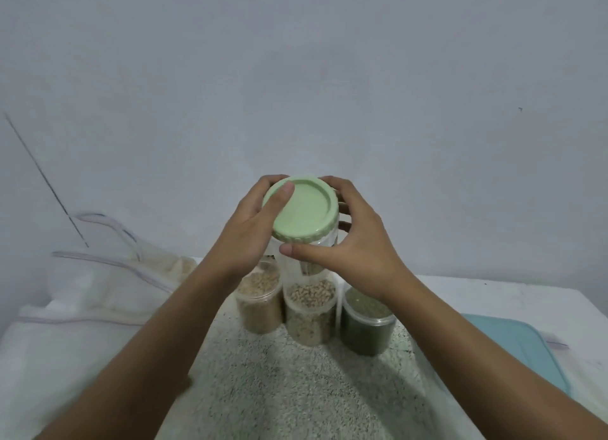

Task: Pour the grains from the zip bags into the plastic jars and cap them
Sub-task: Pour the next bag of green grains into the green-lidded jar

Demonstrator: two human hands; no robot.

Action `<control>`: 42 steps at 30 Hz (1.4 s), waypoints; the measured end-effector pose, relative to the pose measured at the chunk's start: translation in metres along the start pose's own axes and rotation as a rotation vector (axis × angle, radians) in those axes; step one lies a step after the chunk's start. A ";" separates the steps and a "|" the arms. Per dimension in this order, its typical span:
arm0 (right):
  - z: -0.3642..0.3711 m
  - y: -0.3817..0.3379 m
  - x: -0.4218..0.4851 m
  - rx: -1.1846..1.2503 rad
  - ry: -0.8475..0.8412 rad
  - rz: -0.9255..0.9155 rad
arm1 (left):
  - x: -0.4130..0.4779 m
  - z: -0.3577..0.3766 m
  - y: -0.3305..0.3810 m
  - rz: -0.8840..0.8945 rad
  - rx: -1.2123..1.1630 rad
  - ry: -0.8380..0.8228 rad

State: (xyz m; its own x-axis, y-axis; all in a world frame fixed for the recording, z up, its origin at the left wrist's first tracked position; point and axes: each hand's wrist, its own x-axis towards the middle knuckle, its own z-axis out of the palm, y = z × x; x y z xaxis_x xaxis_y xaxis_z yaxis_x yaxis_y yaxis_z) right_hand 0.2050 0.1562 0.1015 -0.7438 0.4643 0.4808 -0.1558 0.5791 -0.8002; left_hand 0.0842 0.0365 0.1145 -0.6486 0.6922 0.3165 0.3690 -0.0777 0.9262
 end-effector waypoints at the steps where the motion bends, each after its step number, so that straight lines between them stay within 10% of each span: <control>1: 0.007 -0.004 -0.002 0.004 -0.023 0.023 | -0.004 -0.010 -0.002 -0.026 0.001 -0.019; 19: 0.075 -0.008 -0.038 -0.342 -0.459 0.348 | -0.073 -0.077 -0.103 -0.253 -0.183 -0.381; 25: 0.080 0.014 -0.055 -0.357 -0.618 0.421 | -0.105 -0.070 -0.143 -0.221 0.076 -0.551; 37: 0.138 0.027 -0.058 -0.651 -0.142 0.075 | -0.102 -0.031 -0.172 -0.060 0.028 -0.352; 42: 0.114 0.043 -0.041 -0.408 -0.440 -0.179 | -0.089 -0.035 -0.176 -0.061 0.046 -0.434</control>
State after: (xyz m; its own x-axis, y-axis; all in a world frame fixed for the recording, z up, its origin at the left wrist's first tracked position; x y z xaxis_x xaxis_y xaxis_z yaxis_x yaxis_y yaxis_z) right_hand 0.1548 0.0859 0.0071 -0.9405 0.0675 0.3330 -0.1065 0.8721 -0.4776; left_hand 0.0535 -0.0369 -0.0698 -0.3338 0.9327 0.1369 0.3741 -0.0022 0.9274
